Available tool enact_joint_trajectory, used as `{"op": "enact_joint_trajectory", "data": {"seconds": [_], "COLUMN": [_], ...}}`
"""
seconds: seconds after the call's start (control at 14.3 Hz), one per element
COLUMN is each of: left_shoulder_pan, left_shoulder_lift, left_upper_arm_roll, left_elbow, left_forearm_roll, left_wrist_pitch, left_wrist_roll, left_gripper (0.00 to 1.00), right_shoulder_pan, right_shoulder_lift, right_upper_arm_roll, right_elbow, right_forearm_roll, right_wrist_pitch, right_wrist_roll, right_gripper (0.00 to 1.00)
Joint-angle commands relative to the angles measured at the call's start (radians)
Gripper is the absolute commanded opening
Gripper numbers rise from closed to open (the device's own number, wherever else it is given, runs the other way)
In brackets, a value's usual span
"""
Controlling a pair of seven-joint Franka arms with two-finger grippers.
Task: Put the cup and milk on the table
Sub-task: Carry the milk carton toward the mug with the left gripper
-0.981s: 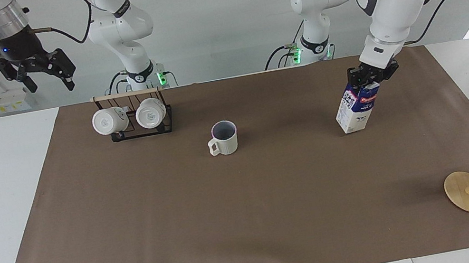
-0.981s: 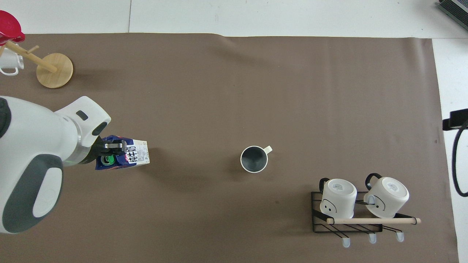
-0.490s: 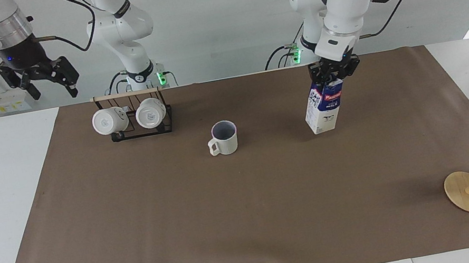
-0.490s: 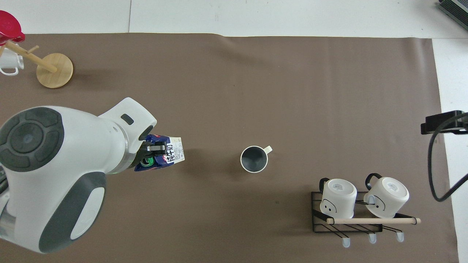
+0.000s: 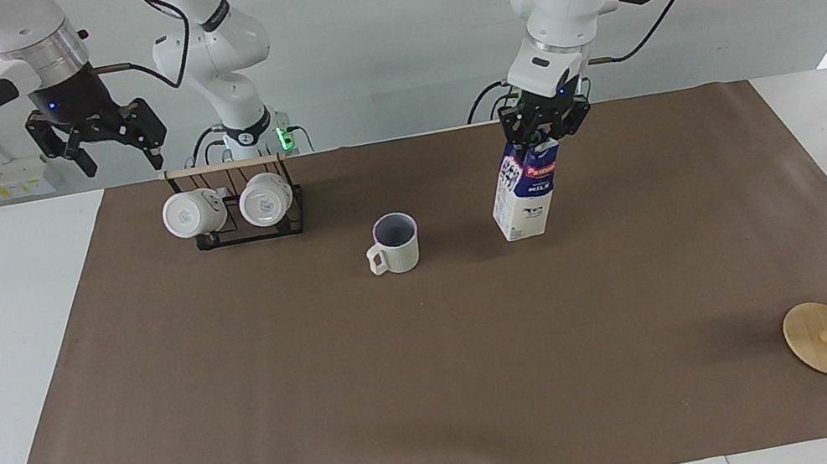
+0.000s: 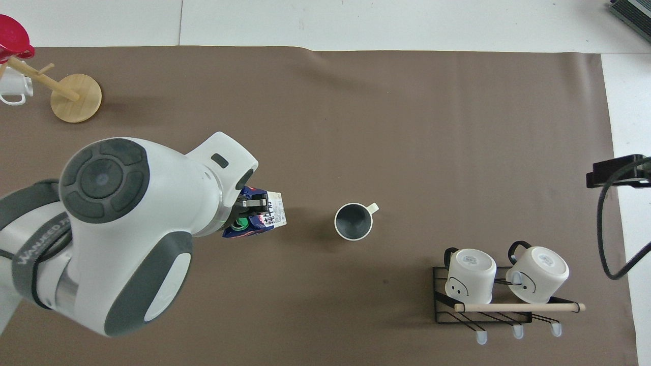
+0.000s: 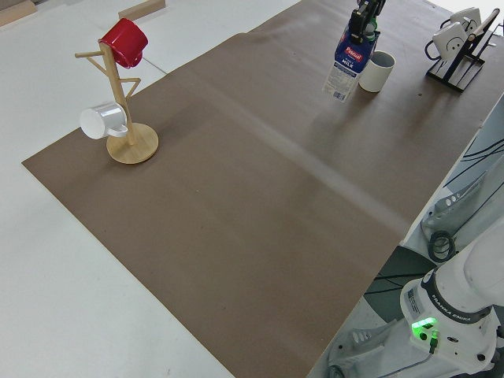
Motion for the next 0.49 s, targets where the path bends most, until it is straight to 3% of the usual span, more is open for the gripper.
{"op": "enact_joint_trajectory", "data": {"seconds": [0.0,0.42], "left_shoulder_pan": [-0.035,-0.078], "left_shoulder_lift": [0.072,0.113], "left_upper_arm_roll": [0.002,-0.013], "left_elbow": [0.067,0.065], "left_forearm_roll": [-0.006,0.002], "left_wrist_pitch": [-0.01,0.018], "left_wrist_roll": [-0.063,-0.126], "left_gripper": [0.46,0.48], "right_shoulder_pan": [-0.013,-0.012], "right_shoulder_lift": [-0.023,-0.023], "right_upper_arm_roll": [-0.003,-0.003], "right_elbow": [-0.03,-0.021], "right_forearm_roll": [0.018,0.016], "right_wrist_pitch": [0.015,0.014], "right_wrist_roll": [-0.029,-0.025], "right_gripper": [1.0,1.0]}}
